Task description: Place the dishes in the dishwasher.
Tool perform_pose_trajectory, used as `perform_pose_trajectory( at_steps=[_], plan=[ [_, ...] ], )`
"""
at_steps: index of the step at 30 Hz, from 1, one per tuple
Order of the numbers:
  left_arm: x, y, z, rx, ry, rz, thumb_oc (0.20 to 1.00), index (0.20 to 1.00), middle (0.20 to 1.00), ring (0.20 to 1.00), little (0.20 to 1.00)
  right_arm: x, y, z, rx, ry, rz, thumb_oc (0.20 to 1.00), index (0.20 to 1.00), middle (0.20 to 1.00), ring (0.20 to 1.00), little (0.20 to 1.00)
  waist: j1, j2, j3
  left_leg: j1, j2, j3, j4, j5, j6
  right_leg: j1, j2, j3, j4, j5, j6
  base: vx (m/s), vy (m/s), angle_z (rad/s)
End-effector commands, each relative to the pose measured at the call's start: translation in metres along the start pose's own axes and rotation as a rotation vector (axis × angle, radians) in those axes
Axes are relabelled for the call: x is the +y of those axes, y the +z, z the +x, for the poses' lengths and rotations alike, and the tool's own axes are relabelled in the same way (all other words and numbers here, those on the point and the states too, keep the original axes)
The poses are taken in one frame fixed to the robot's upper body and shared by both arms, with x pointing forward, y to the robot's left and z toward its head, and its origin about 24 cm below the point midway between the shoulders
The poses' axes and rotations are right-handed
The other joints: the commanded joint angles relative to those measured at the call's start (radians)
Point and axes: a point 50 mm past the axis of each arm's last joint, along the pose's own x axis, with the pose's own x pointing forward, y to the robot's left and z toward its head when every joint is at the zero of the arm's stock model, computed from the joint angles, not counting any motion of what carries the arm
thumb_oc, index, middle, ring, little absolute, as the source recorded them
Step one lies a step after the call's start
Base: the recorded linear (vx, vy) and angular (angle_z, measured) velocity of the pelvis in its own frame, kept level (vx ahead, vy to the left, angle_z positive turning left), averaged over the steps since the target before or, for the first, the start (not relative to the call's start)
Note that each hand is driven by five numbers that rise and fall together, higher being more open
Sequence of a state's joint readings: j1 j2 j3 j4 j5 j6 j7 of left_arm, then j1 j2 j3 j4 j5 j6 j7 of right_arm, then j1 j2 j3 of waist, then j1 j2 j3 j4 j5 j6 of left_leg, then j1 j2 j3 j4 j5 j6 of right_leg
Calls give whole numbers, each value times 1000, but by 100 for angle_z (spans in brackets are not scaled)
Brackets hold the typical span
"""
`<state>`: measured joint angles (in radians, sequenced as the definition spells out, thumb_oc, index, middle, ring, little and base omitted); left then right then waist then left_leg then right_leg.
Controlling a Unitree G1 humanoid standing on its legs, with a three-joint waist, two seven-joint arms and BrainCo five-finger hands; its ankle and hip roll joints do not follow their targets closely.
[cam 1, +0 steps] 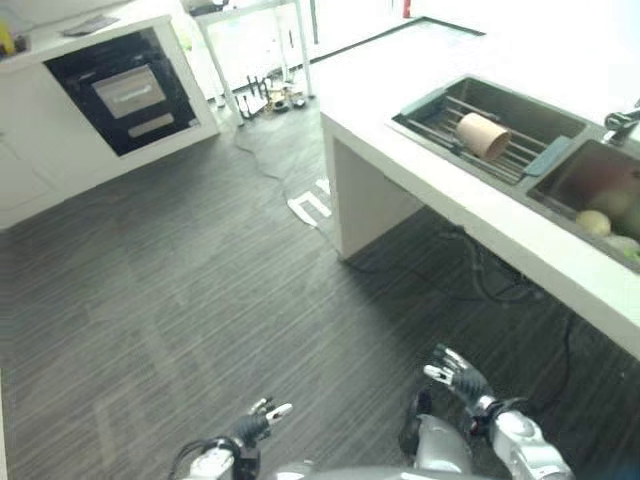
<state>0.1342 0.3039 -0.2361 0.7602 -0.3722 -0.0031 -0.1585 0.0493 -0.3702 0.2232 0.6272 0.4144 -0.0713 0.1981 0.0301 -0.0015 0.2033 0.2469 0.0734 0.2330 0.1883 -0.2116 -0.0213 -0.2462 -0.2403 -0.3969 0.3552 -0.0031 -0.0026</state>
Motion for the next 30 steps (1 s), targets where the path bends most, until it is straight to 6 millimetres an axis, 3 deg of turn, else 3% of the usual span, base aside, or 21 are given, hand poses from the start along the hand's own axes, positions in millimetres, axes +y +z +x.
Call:
perform_pose_trajectory(
  at_steps=[1, 3, 4, 5, 8, 9, 10, 11, 13, 15, 18, 22, 27, 28, 30],
  plan=[
    [0, 37, 8, -152, 7, -6, 1000, 1000, 1000, 1000, 1000, -6, 13, 2, -31, 22, -31, 1000, 1000, 1000, 1000, 1000, -16, -31, -34, -129, -46, 57, 301, -71, -20, 98, 36, -16, -145, -10, 128, 464, -3, -17],
    [0, 40, 9, -162, 14, -43, 1000, 1000, 1000, 1000, 1000, -12, 14, 0, -23, 21, -58, 1000, 1000, 1000, 1000, 1000, -10, -31, -35, -208, -18, 36, 419, 1, -52, 137, 70, -10, -176, -35, 94, 160, -3, -39],
    [-1, 43, 11, -174, 12, -47, 1000, 1000, 1000, 1000, 1000, -15, 15, 0, -31, 21, -64, 1000, 1000, 1000, 1000, 1000, -7, -47, -29, -258, -26, 30, 409, 35, -42, 150, 69, -8, -199, -27, 79, 53, 27, -54],
    [-2, 44, 11, -177, 11, -47, 1000, 1000, 1000, 1000, 1000, -16, 15, 0, -34, 22, -67, 1000, 1000, 1000, 1000, 1000, -6, -47, -27, -265, -24, 28, 399, 33, -41, 153, 73, -3, -201, -29, 79, 87, 88, -64],
    [-4, 49, 12, -197, 4, -21, 1000, 1000, 1000, 1000, 1000, -15, 19, 2, -51, 29, -82, 1000, 1000, 1000, 1000, 1000, -1, -44, -13, -258, -15, 23, 242, 52, -37, 182, 88, 36, -229, -33, 93, 123, 117, -36],
    [-7, 50, 12, -205, 7, -25, 1000, 1000, 1000, 1000, 1000, -13, 20, 4, -54, 24, -80, 1000, 1000, 1000, 1000, 1000, 7, -38, -5, -265, -15, -8, 135, 71, -43, 207, 94, 69, -248, -34, 104, 89, 100, -35],
    [-7, 50, 12, -206, 7, -26, 1000, 1000, 1000, 1000, 1000, -13, 20, 4, -54, 24, -81, 1000, 1000, 1000, 1000, 1000, 9, -38, -4, -264, -15, -12, 121, 74, -44, 211, 95, 74, -250, -35, 105, 181, 211, -45],
    [-6, 50, 10, -216, 9, -32, 1000, 1000, 1000, 1000, 1000, -11, 19, 5, -43, 24, -90, 1000, 1000, 1000, 1000, 1000, 24, -22, 3, -270, 8, -70, -11, 128, -65, 248, 108, 115, -263, -53, 117, 130, 154, -40],
    [-5, 50, 9, -218, 8, -31, 1000, 1000, 1000, 1000, 1000, -11, 18, 5, -38, 22, -91, 1000, 1000, 1000, 1000, 1000, 26, -20, 1, -274, 16, -79, -33, 145, -70, 252, 110, 121, -264, -57, 118, 125, 137, -54],
    [-4, 49, 7, -221, 12, -31, 1000, 1000, 1000, 1000, 1000, -12, 11, 4, -3, 16, -99, 1000, 1000, 1000, 1000, 1000, 41, -1, 5, -285, 80, -117, -128, 230, -99, 286, 119, 143, -259, -88, 121, 188, 192, -67],
    [-1, 41, 4, -207, 33, -61, 1000, 1000, 1000, 1000, 1000, -17, -5, 1, 81, 15, -122, 1000, 1000, 1000, 1000, 1000, 62, 10, 5, -279, 148, -201, -182, 286, -123, 296, 119, 185, -209, -134, 121, 290, 382, -68],
    [1, 39, 3, -200, 13, -42, 1000, 1000, 1000, 1000, 1000, -23, -24, -5, 139, -26, -99, 1000, 1000, 1000, 1000, 1000, 65, 22, 7, -259, 149, -225, -177, 267, -117, 288, 104, 208, -139, -175, 125, 147, 289, -72],
    [-3, 44, 8, -180, -29, 24, 1000, 1000, 1000, 1000, 1000, -30, -43, -12, 170, -125, 2, 1000, 1000, 1000, 1000, 1000, 51, 37, 6, -231, 119, -192, -160, 227, -96, 274, 64, 204, -59, -199, 137, 136, 367, -13],
    [-6, 50, 11, -176, -45, 85, 1000, 1000, 1000, 1000, 1000, -34, -50, -17, 165, -182, 84, 1000, 1000, 1000, 1000, 1000, 40, 37, 11, -222, 75, -189, -141, 191, -59, 259, 37, 230, -14, -196, 151, 165, 504, 6],
    [-1, 54, 12, -164, -15, 90, 1000, 1000, 1000, 1000, 1000, -34, -55, -20, 173, -200, 109, 1000, 1000, 1000, 1000, 1000, 31, 38, 12, -216, 40, -181, -131, 168, -27, 243, 25, 251, 30, -178, 161, 156, 416, -8]
  ],
)
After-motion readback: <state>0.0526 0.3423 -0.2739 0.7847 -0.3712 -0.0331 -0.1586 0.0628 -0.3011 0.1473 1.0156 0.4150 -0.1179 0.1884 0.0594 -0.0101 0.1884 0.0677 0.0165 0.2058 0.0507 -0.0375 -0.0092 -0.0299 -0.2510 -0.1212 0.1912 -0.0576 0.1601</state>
